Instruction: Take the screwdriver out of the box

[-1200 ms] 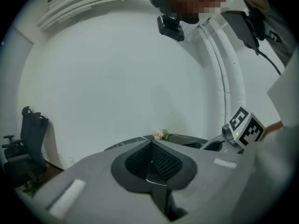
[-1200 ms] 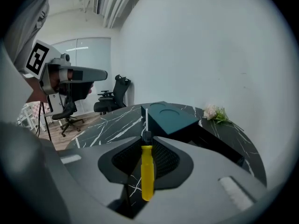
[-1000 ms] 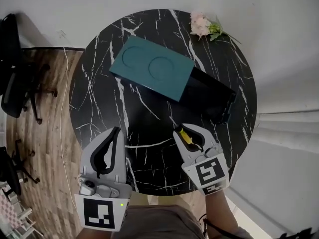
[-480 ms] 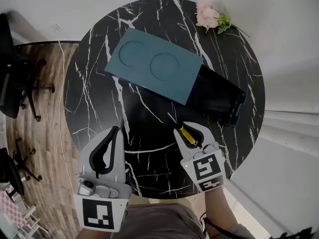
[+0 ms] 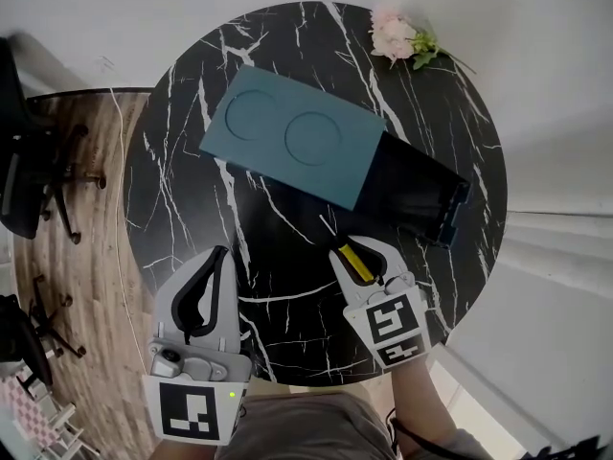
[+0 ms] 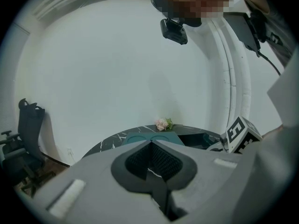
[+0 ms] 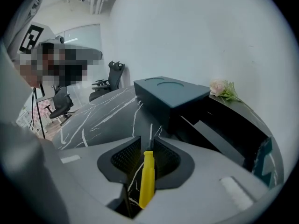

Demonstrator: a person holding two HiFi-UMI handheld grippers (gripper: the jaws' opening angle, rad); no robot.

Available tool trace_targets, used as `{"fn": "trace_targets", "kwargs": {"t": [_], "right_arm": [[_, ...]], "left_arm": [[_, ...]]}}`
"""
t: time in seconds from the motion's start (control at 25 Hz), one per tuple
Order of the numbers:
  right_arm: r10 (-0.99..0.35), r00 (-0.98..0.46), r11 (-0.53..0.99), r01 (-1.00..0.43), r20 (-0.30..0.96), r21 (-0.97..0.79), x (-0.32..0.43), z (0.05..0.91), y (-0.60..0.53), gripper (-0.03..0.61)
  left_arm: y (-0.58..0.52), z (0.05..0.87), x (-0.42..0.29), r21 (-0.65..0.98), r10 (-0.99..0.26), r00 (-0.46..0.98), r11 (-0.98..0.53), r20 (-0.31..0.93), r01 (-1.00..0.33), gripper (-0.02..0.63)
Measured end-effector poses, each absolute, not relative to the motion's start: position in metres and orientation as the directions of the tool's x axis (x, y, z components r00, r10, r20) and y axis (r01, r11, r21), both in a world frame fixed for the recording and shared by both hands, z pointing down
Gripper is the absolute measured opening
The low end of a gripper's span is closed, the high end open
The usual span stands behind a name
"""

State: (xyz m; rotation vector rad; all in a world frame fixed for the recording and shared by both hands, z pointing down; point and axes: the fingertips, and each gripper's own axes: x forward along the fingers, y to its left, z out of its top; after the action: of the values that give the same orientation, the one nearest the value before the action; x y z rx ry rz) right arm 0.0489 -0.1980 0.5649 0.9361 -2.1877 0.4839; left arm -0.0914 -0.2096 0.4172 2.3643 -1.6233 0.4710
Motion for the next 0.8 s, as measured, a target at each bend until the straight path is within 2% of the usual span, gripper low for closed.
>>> {"fn": "trace_targets", "kwargs": {"t": [0.32, 0.68, 0.8], "right_arm": [[-0.584, -0.555, 0.644, -0.761, 0.593, -0.079, 0.047, 0.493, -0.199, 0.097], [-0.796, -0.529, 0.548, -0.836, 0.294, -0.025, 0.075, 0.333, -0.196, 0.029], [-0.849, -0.496, 0.507, -0.861, 0.183, 0.019, 0.088, 0.282, -0.190, 0.026]], "left_arm": [[-0.206, 0.377, -0.077, -0.016, -0.883, 0.352, -0.375, 0.311, -0.927, 0.000], [-0.190, 0.279, -0.042, -0.104, -0.912, 0.392, -0.404, 0.118, -0.909, 0.000], [-0.185, 0.245, -0.033, -0.137, -0.916, 0.398, -0.401, 0.047, -0.906, 0.001]]}}
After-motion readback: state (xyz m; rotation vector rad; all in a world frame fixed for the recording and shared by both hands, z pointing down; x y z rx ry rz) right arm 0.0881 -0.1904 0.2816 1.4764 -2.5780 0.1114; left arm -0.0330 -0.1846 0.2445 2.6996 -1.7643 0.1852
